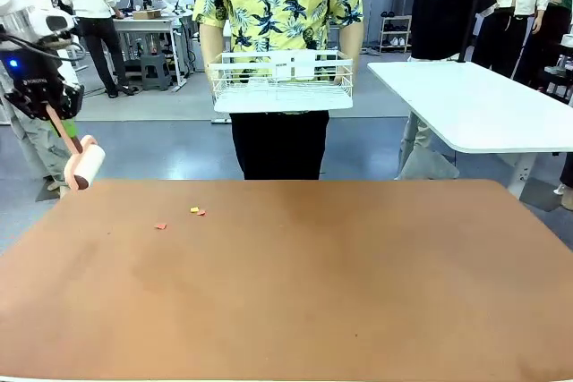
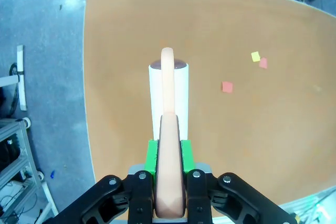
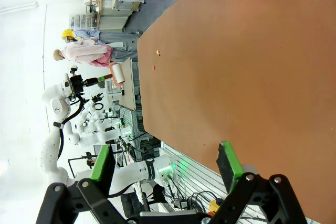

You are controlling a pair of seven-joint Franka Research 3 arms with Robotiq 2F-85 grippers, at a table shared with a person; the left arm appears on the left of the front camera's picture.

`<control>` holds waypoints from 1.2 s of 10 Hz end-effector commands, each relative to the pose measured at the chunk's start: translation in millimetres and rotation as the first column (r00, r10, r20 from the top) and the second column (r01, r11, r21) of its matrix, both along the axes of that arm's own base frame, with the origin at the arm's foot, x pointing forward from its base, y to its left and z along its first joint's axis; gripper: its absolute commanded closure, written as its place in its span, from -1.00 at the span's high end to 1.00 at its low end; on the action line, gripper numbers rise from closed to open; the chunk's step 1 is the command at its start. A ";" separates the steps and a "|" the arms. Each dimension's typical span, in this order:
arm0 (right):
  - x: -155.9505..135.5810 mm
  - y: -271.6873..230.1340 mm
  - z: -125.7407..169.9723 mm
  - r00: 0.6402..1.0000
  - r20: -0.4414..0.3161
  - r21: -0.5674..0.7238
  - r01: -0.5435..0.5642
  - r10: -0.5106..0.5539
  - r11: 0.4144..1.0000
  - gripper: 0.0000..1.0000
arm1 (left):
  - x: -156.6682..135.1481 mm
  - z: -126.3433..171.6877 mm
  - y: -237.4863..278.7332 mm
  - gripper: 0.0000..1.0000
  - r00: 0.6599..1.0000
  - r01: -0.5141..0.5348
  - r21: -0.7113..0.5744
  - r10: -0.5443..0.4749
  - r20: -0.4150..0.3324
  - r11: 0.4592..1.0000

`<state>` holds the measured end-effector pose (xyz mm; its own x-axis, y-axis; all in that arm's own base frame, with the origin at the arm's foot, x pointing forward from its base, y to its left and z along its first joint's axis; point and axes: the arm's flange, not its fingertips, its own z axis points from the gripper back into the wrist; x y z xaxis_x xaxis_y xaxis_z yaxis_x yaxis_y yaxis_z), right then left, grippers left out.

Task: Clean the table.
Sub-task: Clean the table with the Lint Roller when the human lifts the Dish drying rack.

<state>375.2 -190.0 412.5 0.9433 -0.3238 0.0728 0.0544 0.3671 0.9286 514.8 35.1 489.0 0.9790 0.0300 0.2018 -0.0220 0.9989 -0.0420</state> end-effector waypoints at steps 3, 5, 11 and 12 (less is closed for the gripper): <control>-0.8 -0.3 2.1 1.000 0.007 0.003 -0.002 0.002 1.000 1.00 | 38.1 -33.6 -8.1 -0.59 0.991 0.000 -0.026 -0.003 -0.135 1.000; -0.8 -0.3 2.1 1.000 0.007 0.003 -0.002 0.002 1.000 1.00 | 49.6 -54.4 -12.4 -0.59 0.991 0.011 -0.017 -0.013 -0.131 1.000; -0.8 -0.3 2.1 1.000 0.007 0.003 -0.002 0.002 1.000 1.00 | 63.7 -96.6 -17.4 -0.59 0.997 0.020 -0.068 -0.025 -0.072 0.998; -0.8 -0.3 2.1 1.000 0.007 0.003 -0.002 0.002 1.000 1.00 | 65.5 -100.6 -17.5 -0.59 0.997 0.010 -0.065 -0.015 -0.073 0.998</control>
